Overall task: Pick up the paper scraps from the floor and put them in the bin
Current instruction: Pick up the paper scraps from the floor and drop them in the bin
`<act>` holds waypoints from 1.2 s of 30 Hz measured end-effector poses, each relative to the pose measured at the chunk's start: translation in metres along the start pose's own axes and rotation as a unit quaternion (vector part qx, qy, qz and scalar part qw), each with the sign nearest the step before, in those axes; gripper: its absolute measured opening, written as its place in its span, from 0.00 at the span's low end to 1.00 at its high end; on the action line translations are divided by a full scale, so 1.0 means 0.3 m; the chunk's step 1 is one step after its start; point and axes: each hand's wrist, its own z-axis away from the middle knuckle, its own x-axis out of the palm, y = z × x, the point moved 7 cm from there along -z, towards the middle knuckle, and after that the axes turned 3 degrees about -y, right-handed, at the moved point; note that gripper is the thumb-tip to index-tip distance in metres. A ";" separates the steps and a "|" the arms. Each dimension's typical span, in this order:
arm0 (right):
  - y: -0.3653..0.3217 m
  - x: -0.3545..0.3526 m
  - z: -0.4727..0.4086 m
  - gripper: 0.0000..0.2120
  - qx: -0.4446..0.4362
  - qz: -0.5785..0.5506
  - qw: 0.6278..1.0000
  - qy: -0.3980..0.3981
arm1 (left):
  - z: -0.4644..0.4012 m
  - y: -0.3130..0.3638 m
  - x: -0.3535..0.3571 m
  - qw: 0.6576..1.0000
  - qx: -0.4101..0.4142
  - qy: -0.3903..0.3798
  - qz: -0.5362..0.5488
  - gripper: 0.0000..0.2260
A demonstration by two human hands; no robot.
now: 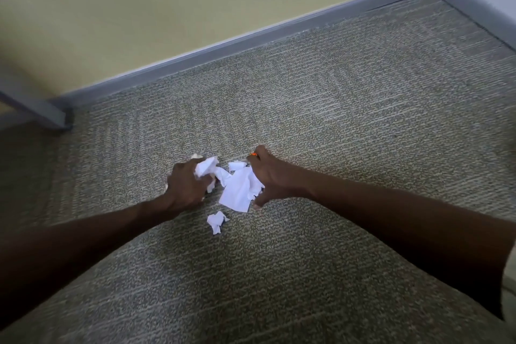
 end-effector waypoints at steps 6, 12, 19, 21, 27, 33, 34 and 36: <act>-0.037 -0.043 0.001 0.13 -0.012 -0.071 0.997 0.037 | 0.019 0.101 -0.024 0.995 0.046 0.057 -0.065 0.05; 0.024 -0.097 0.055 0.08 0.079 -0.182 0.977 0.078 | 0.039 0.148 -0.093 0.996 0.039 0.077 -0.035 0.10; 0.031 -0.301 0.168 0.08 0.095 -0.213 0.965 0.119 | 0.106 0.311 -0.202 0.991 0.046 0.116 0.037 0.09; 0.025 -0.364 0.215 0.08 0.102 -0.227 0.959 0.133 | 0.116 0.372 -0.231 0.989 0.041 0.113 0.086 0.06; 0.005 -0.518 0.404 0.06 0.111 -0.274 0.941 0.166 | 0.134 0.563 -0.276 0.973 0.031 0.087 0.212 0.04; 0.002 -0.706 0.663 0.09 0.140 -0.302 0.911 0.241 | 0.168 0.856 -0.344 0.940 0.080 0.038 0.329 0.06; 0.007 -0.739 0.718 0.07 0.146 -0.310 0.903 0.258 | 0.176 0.919 -0.352 0.932 0.096 0.022 0.349 0.05; 0.015 -0.800 0.835 0.05 0.158 -0.316 0.890 0.288 | 0.207 1.056 -0.365 0.923 0.122 -0.001 0.366 0.03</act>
